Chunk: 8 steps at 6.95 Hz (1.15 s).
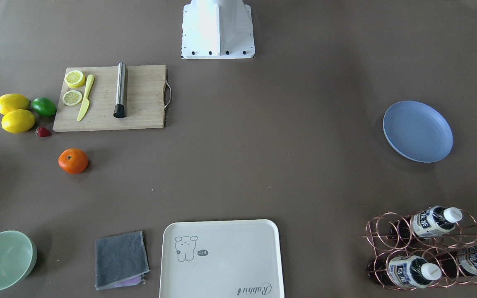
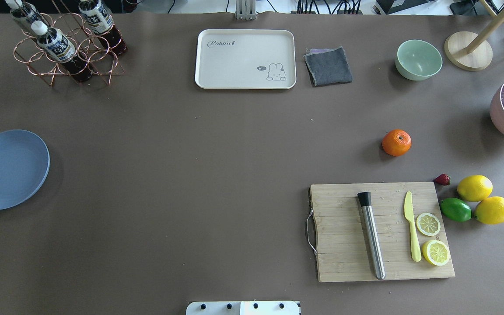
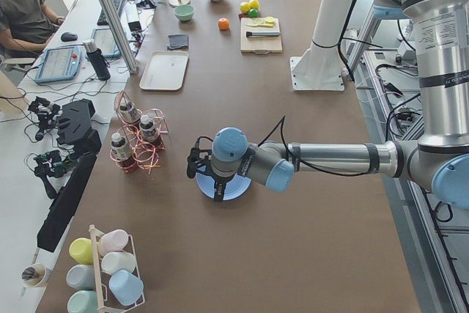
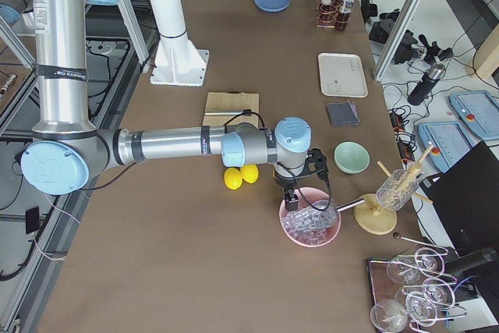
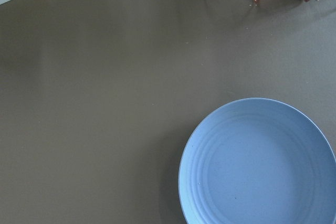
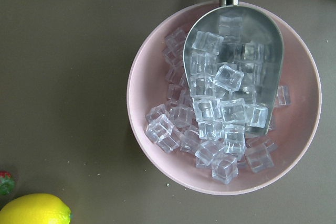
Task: Pick orange to plate
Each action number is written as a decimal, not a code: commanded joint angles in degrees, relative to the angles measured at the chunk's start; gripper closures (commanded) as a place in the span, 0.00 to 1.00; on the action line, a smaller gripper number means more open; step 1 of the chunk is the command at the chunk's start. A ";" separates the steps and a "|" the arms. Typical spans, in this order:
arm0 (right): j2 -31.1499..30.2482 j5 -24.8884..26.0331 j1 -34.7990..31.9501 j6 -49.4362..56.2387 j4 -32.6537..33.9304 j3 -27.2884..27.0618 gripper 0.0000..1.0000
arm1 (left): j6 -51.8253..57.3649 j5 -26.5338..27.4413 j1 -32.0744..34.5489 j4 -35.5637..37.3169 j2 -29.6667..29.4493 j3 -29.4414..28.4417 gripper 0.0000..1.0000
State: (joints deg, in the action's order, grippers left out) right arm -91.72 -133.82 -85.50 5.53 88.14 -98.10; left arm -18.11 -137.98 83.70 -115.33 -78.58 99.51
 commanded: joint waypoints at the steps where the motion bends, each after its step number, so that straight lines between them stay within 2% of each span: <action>1: -0.30 0.14 0.07 0.01 0.11 -0.16 0.00 | -0.08 -0.62 -0.03 0.02 0.62 0.67 0.02; 5: -2.40 -0.30 0.16 0.01 0.11 -2.35 0.00 | -0.27 -1.24 0.23 -0.94 2.99 1.03 0.02; 8: -2.41 0.05 0.25 0.01 0.02 -2.27 0.00 | -1.40 -2.04 0.76 -0.86 2.21 1.47 0.02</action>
State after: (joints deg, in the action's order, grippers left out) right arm -94.05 -133.86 -85.27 5.54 88.16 -100.33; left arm -18.87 -140.07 84.24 -116.15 -76.02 100.98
